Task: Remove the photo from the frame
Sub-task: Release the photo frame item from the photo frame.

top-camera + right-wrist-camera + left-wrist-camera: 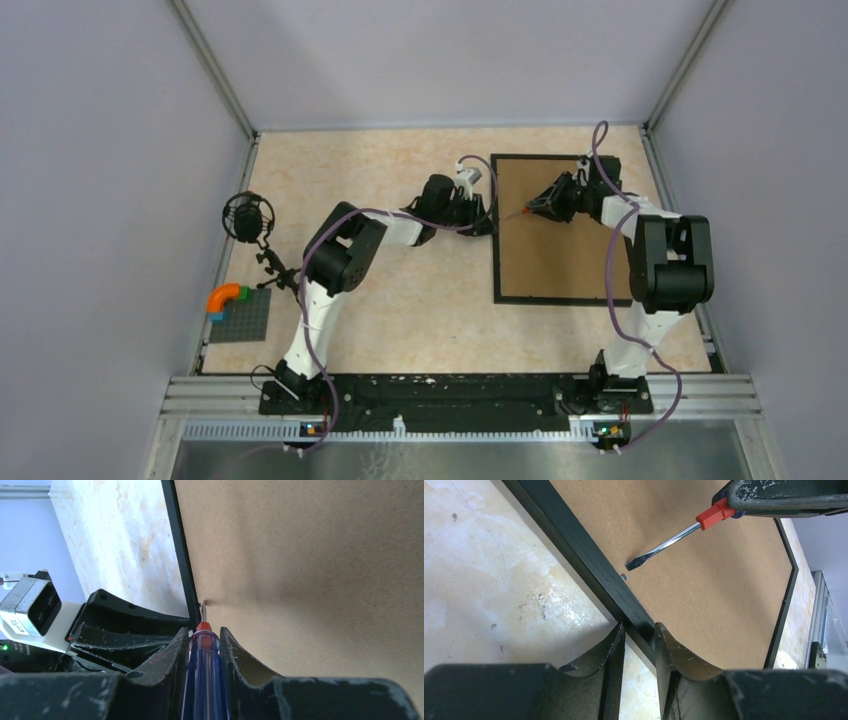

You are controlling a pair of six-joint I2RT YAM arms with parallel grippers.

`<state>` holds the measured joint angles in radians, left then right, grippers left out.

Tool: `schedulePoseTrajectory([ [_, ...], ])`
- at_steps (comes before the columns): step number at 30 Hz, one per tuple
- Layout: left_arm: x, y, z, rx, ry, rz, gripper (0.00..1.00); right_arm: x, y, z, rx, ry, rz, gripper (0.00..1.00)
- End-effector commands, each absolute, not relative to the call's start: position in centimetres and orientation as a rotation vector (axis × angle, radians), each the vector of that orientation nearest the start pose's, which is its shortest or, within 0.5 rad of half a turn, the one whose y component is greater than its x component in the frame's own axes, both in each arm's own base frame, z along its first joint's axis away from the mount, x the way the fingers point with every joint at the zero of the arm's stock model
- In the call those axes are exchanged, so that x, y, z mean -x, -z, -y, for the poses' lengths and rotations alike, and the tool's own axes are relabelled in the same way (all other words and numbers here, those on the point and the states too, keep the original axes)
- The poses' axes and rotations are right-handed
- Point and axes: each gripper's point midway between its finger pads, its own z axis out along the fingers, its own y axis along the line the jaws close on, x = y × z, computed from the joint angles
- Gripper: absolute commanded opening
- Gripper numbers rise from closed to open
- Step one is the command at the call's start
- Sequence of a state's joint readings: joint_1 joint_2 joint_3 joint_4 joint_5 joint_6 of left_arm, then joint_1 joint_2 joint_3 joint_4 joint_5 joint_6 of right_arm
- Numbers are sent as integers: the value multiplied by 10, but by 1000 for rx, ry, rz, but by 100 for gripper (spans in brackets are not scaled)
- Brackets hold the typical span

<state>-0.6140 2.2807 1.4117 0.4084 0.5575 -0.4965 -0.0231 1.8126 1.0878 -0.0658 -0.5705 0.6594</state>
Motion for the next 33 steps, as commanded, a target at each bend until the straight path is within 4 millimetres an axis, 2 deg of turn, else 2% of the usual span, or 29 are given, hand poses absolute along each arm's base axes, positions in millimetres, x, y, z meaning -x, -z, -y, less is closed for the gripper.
schedulePoseTrajectory([
  [1, -391, -2, 408, -488, 1192, -2250, 34, -439, -79, -105, -549, -999, -2335, 0],
  [9, -391, 0, 407, -491, 1189, -2252, 34, -431, -64, -104, -603, -1043, -2366, 0],
  [16, -387, 4, 406, -490, 1199, -2269, 34, -421, -55, -96, -653, -1101, -2377, 0],
  [23, -386, 6, 406, -483, 1204, -2273, 35, -428, -48, -96, -610, -1149, -2341, 0],
  [33, -381, 11, 403, -482, 1207, -2288, 35, -423, -31, -98, -596, -1205, -2355, 0],
])
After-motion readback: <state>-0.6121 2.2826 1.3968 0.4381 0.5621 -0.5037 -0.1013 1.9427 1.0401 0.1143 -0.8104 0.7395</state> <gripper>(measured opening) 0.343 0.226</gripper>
